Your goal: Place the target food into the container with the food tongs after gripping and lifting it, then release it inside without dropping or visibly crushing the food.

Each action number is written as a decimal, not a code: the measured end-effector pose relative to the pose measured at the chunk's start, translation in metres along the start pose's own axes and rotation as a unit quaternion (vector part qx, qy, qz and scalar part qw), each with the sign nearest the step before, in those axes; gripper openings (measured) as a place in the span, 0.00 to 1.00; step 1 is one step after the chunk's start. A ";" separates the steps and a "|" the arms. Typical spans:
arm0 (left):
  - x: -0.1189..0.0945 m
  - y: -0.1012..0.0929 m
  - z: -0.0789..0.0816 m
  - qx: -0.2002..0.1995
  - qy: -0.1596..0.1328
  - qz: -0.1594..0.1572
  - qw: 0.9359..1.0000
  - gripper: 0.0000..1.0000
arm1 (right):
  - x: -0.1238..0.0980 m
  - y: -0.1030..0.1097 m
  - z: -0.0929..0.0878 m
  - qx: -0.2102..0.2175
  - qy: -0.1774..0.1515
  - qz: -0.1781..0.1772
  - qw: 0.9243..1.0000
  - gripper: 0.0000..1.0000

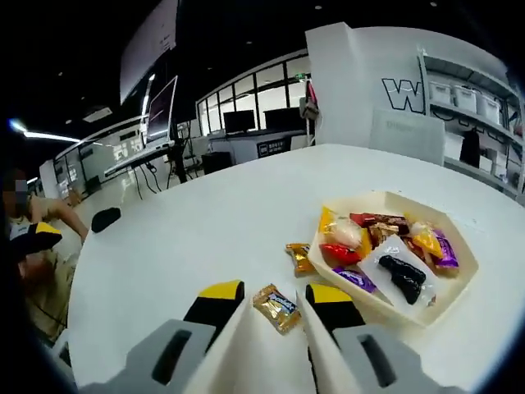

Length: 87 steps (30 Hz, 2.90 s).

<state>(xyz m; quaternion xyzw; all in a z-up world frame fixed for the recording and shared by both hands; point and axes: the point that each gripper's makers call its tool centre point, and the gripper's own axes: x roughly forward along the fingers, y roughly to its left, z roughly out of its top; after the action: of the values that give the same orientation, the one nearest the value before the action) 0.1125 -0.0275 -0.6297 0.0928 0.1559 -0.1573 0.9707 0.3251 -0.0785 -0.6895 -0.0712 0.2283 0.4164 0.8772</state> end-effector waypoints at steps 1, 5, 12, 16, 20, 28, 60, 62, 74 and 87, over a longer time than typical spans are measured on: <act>0.000 0.001 -0.001 0.000 0.000 0.001 1.000 0.92 | 0.000 -0.001 -0.001 0.001 0.004 -0.002 1.000 0.23; 0.000 0.002 -0.002 -0.001 0.001 0.001 1.000 0.92 | -0.002 -0.001 -0.002 -0.014 -0.003 -0.003 1.000 0.19; 0.002 -0.001 0.000 0.002 0.000 -0.002 1.000 0.92 | -0.002 -0.008 0.000 0.023 -0.006 -0.002 1.000 0.16; 0.000 0.002 0.001 0.001 0.000 0.002 1.000 0.92 | -0.006 -0.010 0.003 0.033 -0.010 -0.001 0.999 0.16; -0.001 0.004 0.001 -0.001 -0.001 0.005 1.000 0.92 | -0.016 -0.009 0.024 0.040 -0.039 0.006 0.998 0.17; 0.005 -0.007 0.003 0.004 -0.002 -0.006 1.000 0.92 | -0.031 -0.017 0.050 0.039 -0.067 0.002 0.997 0.17; 0.011 -0.004 0.004 0.009 0.004 -0.008 1.000 0.92 | -0.033 -0.069 0.081 0.018 -0.082 -0.034 0.996 0.18; 0.011 -0.002 0.004 0.008 0.004 -0.006 1.000 0.92 | -0.034 -0.072 0.085 0.012 -0.088 -0.037 0.995 0.19; 0.011 -0.002 0.003 0.007 0.006 -0.006 1.000 0.92 | -0.037 -0.078 0.093 0.009 -0.101 -0.042 0.994 0.22; 0.011 -0.004 0.002 0.008 0.005 -0.009 1.000 0.91 | -0.030 -0.056 0.094 -0.006 -0.101 -0.012 0.995 0.23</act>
<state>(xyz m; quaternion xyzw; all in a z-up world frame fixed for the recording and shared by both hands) 0.1217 -0.0346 -0.6317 0.0999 0.1603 -0.1663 0.9678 0.3831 -0.1056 -0.5966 -0.0365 0.1354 0.4119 0.9004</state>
